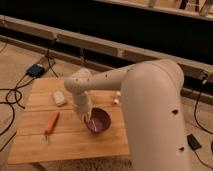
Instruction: Drag the ceramic bowl in a circle
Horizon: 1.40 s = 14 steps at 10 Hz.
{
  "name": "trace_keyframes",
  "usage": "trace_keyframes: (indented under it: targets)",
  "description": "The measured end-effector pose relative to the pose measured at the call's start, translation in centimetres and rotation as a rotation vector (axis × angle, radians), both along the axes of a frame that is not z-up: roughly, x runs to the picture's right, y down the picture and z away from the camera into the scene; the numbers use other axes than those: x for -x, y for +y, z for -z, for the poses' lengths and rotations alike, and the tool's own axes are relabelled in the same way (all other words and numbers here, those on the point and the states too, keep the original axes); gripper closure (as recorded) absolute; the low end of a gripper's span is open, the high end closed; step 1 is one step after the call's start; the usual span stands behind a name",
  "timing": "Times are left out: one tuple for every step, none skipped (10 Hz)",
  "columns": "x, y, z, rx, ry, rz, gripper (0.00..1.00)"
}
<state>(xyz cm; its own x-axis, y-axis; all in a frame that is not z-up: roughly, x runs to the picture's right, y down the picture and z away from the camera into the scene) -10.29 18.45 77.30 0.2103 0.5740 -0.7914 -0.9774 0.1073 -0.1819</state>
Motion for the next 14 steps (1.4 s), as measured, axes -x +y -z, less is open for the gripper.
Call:
trace_keyframes:
  targets:
    - [-1.1, 0.4, 0.4, 0.021, 0.029, -0.032, 1.00]
    - [-2.4, 0.6, 0.6, 0.038, 0.061, -0.073, 1.00]
    - [-3.4, 0.6, 0.6, 0.042, 0.084, -0.094, 1.00]
    - [-4.7, 0.4, 0.4, 0.043, 0.112, -0.118, 1.00]
    - [-5.9, 0.1, 0.0, 0.038, 0.136, -0.134, 1.00]
    - [-7.5, -0.5, -0.5, 0.029, 0.169, -0.154, 1.00]
    - [-8.8, -1.1, -1.1, 0.018, 0.194, -0.164, 1.00]
    - [-9.8, -1.6, -1.6, 0.007, 0.214, -0.168, 1.00]
    - [-11.4, -2.7, -2.6, -0.013, 0.243, -0.170, 1.00]
    - [-12.1, -3.4, -3.3, -0.024, 0.255, -0.162, 1.00]
    - [-12.1, -4.2, -4.3, -0.035, 0.256, -0.148, 1.00]
    - [-11.4, -5.2, -5.4, -0.047, 0.251, -0.132, 1.00]
    - [-10.8, -5.8, -6.1, -0.053, 0.243, -0.125, 1.00]
    - [-9.6, -6.6, -7.0, -0.062, 0.225, -0.114, 1.00]
